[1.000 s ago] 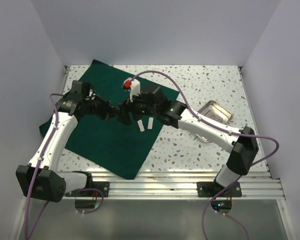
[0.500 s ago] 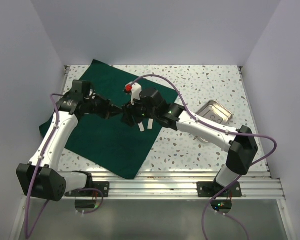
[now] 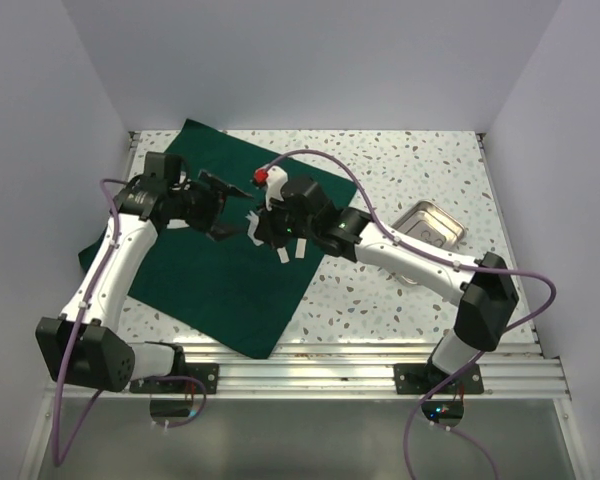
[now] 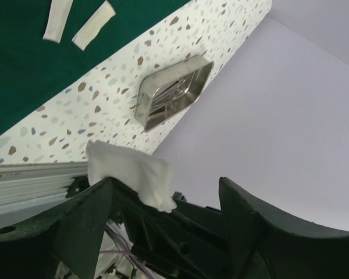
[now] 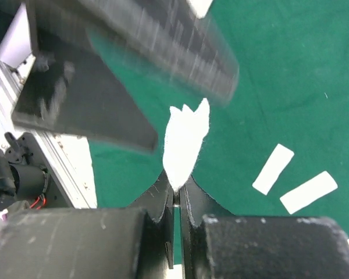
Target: Prepare the surgical pack
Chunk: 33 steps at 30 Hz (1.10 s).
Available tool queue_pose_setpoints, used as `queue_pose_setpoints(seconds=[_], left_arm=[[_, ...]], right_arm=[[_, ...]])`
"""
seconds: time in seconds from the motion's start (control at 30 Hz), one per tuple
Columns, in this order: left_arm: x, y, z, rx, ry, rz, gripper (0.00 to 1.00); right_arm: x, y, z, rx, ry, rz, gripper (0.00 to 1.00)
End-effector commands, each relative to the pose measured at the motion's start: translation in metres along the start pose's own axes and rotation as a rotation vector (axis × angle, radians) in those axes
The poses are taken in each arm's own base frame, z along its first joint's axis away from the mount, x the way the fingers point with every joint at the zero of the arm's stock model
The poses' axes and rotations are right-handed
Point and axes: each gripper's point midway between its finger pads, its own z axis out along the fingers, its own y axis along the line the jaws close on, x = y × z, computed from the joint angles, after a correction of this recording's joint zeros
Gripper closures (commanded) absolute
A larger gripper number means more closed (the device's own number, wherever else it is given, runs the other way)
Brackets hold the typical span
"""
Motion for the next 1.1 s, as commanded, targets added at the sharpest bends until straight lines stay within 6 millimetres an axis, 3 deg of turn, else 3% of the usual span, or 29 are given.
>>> queue_pose_setpoints(seconds=[0.0, 0.03, 0.07, 0.1, 0.13, 0.17, 0.2, 0.23, 0.3, 0.33, 0.4, 0.5, 0.57, 0.6, 0.67, 0.9, 1.07], left_arm=[[-0.021, -0.026, -0.008, 0.021, -0.095, 0.129, 0.22], [-0.031, -0.018, -0.003, -0.032, -0.116, 0.174, 0.21], [-0.033, -0.025, -0.006, -0.029, -0.133, 0.217, 0.21], [-0.037, -0.024, -0.005, -0.044, -0.143, 0.247, 0.21], [-0.044, -0.022, -0.003, -0.064, -0.159, 0.315, 0.21], [-0.047, -0.022, -0.002, -0.070, -0.162, 0.354, 0.21], [-0.050, -0.021, 0.001, -0.080, -0.163, 0.386, 0.21], [-0.054, -0.019, 0.003, -0.083, -0.170, 0.457, 0.21], [-0.058, -0.016, 0.003, -0.086, -0.185, 0.517, 0.21], [-0.063, -0.012, 0.006, -0.095, -0.199, 0.567, 0.22], [-0.066, -0.008, 0.006, -0.103, -0.208, 0.609, 0.23], [-0.070, -0.004, 0.009, -0.101, -0.210, 0.698, 0.22], [-0.072, -0.002, 0.011, -0.105, -0.208, 0.720, 0.23], [-0.073, -0.001, 0.014, -0.108, -0.201, 0.741, 0.22], [-0.075, 0.001, 0.017, -0.119, -0.191, 0.753, 0.22], [-0.086, 0.021, 0.026, -0.202, -0.182, 0.764, 0.20], [-0.090, 0.020, 0.030, -0.207, -0.179, 0.763, 0.20]], right_arm=[[-0.006, -0.012, -0.024, 0.043, -0.028, 0.040, 1.00], [-0.005, -0.026, -0.028, 0.072, -0.024, 0.076, 1.00], [-0.004, -0.035, -0.038, 0.088, -0.024, 0.100, 1.00], [0.008, -0.045, -0.041, 0.094, 0.006, 0.134, 1.00], [0.012, -0.077, -0.051, 0.153, 0.019, 0.218, 1.00], [0.014, -0.093, -0.062, 0.182, 0.019, 0.259, 1.00], [0.026, -0.109, -0.070, 0.208, 0.046, 0.305, 1.00], [0.035, -0.145, -0.088, 0.291, 0.062, 0.382, 1.00], [0.047, -0.174, -0.108, 0.355, 0.096, 0.442, 1.00], [0.061, -0.201, -0.127, 0.415, 0.132, 0.499, 1.00], [0.078, -0.224, -0.141, 0.456, 0.169, 0.561, 1.00], [0.112, -0.273, -0.181, 0.559, 0.188, 0.753, 1.00], [0.130, -0.279, -0.187, 0.554, 0.199, 0.842, 1.00], [0.138, -0.293, -0.198, 0.584, 0.179, 0.911, 1.00], [0.150, -0.296, -0.197, 0.564, 0.185, 0.974, 1.00], [0.176, -0.295, -0.159, 0.364, 0.268, 1.110, 0.91], [0.191, -0.300, -0.147, 0.345, 0.298, 1.139, 0.90]])
